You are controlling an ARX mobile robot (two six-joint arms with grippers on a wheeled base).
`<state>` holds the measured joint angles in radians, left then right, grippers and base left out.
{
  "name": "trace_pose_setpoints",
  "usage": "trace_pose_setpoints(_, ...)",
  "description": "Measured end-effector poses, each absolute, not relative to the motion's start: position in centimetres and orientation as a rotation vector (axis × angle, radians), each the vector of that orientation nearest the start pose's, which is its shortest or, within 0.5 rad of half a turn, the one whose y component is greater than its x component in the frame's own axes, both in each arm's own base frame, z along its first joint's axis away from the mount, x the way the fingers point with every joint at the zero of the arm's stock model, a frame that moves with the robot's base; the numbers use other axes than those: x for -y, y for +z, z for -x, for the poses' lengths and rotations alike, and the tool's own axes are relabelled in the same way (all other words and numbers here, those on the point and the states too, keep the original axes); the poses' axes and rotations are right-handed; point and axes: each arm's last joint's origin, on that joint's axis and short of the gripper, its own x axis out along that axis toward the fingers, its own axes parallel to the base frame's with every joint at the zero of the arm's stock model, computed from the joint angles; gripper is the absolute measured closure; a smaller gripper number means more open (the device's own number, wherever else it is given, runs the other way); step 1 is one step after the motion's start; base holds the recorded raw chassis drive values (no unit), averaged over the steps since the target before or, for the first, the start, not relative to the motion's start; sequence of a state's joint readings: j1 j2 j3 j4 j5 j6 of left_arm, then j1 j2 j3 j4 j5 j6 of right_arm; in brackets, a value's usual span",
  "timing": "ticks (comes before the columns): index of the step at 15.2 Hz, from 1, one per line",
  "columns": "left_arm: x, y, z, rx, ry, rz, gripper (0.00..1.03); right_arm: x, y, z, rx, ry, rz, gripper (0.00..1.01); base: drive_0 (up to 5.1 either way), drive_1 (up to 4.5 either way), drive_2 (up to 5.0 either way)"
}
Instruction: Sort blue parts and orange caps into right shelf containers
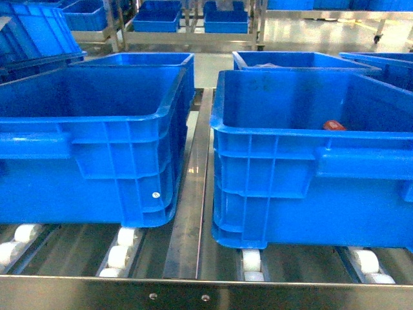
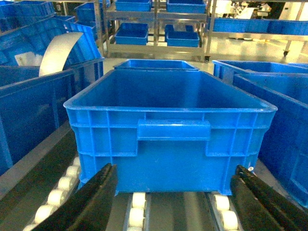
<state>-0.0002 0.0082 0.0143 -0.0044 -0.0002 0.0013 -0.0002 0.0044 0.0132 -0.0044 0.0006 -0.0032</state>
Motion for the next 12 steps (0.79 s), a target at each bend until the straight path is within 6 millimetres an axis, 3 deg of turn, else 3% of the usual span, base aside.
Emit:
trace_pose_setpoints(3, 0.00, 16.73, -9.73, 0.002, 0.000, -0.001, 0.07, 0.00, 16.71, -9.72, 0.004, -0.001, 0.003, 0.02, 0.0, 0.00, 0.0)
trace_pose_setpoints(4, 0.00, 16.73, -9.73, 0.002, 0.000, -0.002, 0.03, 0.00, 16.71, -9.72, 0.004, -0.001, 0.003, 0.02, 0.0, 0.00, 0.0)
trace_pose_setpoints(12, 0.00, 16.73, -9.73, 0.002, 0.000, -0.002, 0.05, 0.00, 16.73, -9.72, 0.005, -0.001, 0.003, 0.03, 0.0, 0.00, 0.0)
